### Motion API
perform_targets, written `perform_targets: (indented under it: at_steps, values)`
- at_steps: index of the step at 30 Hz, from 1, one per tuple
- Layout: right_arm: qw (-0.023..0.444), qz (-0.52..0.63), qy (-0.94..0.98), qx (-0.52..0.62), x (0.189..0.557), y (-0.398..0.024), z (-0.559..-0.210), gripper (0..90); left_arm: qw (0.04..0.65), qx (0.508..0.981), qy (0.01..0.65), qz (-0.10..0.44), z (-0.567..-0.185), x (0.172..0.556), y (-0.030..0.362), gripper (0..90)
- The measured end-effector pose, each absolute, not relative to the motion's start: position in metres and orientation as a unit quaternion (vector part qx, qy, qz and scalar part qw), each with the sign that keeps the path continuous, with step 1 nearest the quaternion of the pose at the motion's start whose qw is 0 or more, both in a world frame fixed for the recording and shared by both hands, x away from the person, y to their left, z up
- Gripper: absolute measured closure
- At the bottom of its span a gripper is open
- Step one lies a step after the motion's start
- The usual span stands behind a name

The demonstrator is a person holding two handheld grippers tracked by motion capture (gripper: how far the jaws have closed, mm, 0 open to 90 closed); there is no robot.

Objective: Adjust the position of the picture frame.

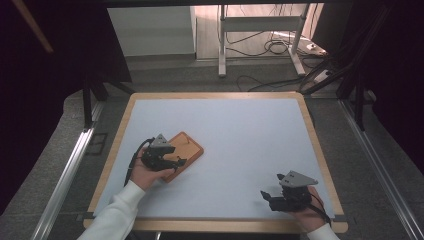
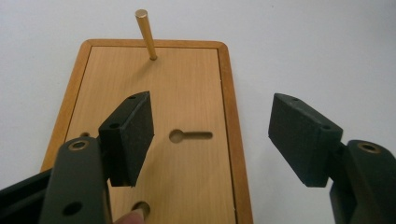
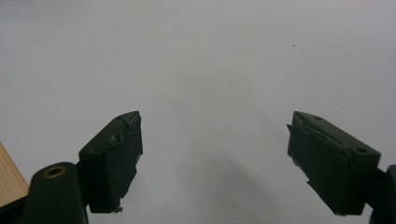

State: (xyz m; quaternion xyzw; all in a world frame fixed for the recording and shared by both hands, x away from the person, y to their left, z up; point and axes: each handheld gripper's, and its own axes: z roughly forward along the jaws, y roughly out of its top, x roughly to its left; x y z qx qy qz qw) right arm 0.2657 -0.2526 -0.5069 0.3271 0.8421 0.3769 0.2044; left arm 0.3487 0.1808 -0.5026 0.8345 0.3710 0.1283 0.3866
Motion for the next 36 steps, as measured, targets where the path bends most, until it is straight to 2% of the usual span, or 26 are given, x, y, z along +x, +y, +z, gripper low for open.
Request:
perform_targets:
  at_steps: [11,16,24,26,27,36]
  values:
    - [0.203,0.371,0.846,0.326,0.267,-0.251,-0.510,18.4,0.373,0.840,0.364,0.149,-0.501,0.377,0.172,32.1]
    - [0.203,0.369,0.847,0.324,0.267,-0.250,-0.511,18.4,0.370,0.843,0.360,0.150,-0.504,0.393,0.171,35.6]
    - [0.203,0.366,0.849,0.322,0.268,-0.251,-0.513,18.4,0.378,0.839,0.361,0.150,-0.514,0.410,0.166,47.1]
    - [0.203,0.364,0.850,0.322,0.268,-0.252,-0.514,18.4,0.383,0.838,0.360,0.147,-0.515,0.412,0.164,53.2]
    - [0.203,0.363,0.851,0.322,0.268,-0.252,-0.514,18.4,0.383,0.839,0.357,0.148,-0.515,0.413,0.163,53.2]
    - [0.203,0.359,0.853,0.319,0.268,-0.250,-0.516,18.4,0.380,0.840,0.359,0.145,-0.523,0.421,0.160,71.3]
